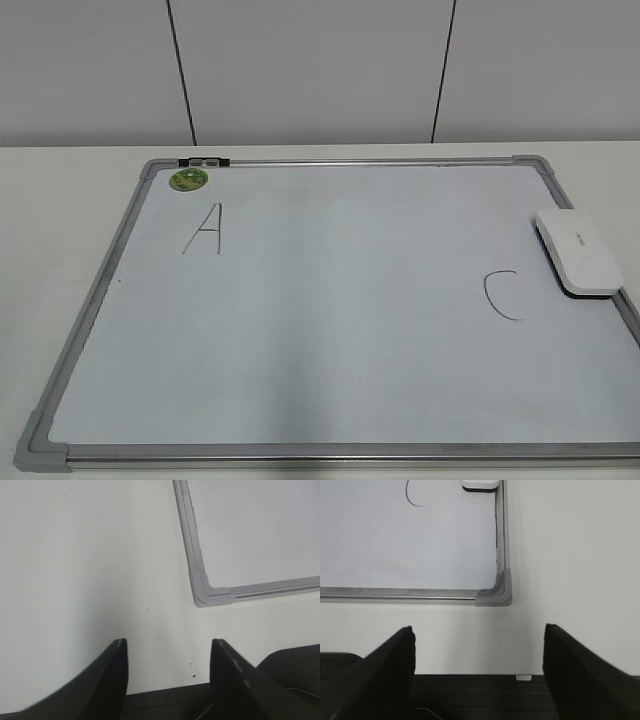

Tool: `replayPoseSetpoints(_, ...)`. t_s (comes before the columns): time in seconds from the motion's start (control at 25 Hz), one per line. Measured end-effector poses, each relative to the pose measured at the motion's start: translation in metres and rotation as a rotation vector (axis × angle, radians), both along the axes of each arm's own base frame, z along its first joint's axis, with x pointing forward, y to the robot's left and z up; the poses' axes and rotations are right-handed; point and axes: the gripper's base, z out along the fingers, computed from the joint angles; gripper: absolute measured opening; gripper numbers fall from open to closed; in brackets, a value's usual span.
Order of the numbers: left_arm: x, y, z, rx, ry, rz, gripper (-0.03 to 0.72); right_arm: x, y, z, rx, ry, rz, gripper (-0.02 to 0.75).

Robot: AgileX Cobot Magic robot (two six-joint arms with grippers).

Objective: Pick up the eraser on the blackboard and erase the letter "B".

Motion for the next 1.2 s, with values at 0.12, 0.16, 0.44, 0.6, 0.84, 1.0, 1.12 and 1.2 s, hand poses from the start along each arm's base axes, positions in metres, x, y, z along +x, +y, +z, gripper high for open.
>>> replayPoseSetpoints(0.12, 0.000, 0.000, 0.000, 0.000, 0.000, 0.000, 0.388, 0.000, 0.000, 0.000, 0.000, 0.000, 0.000, 0.588)
replayPoseSetpoints(0.16, 0.000, 0.000, 0.000, 0.000, 0.000, 0.000, 0.388, 0.000, 0.000, 0.000, 0.000, 0.000, 0.000, 0.588)
replayPoseSetpoints(0.44, 0.000, 0.000, 0.000, 0.000, 0.000, 0.000, 0.361, 0.000, 0.000, 0.000, 0.000, 0.000, 0.000, 0.588)
replayPoseSetpoints(0.6, 0.000, 0.000, 0.000, 0.000, 0.000, 0.000, 0.351, 0.000, 0.000, 0.000, 0.000, 0.000, 0.000, 0.587)
replayPoseSetpoints(0.84, 0.000, 0.000, 0.000, 0.000, 0.000, 0.000, 0.347, 0.000, 0.000, 0.000, 0.001, 0.000, -0.001, 0.588)
replayPoseSetpoints(1.0, 0.000, 0.000, 0.000, 0.000, -0.002, 0.000, 0.328, 0.000, 0.000, 0.000, 0.001, 0.000, -0.001, 0.587)
replayPoseSetpoints(1.12, -0.004, 0.000, 0.001, -0.002, -0.030, 0.004, 0.318, -0.002, 0.000, 0.000, 0.001, -0.012, -0.001, 0.587)
replayPoseSetpoints(1.2, -0.011, 0.001, 0.003, -0.003, -0.071, 0.013, 0.317, -0.006, 0.000, 0.001, 0.002, -0.044, -0.001, 0.587)
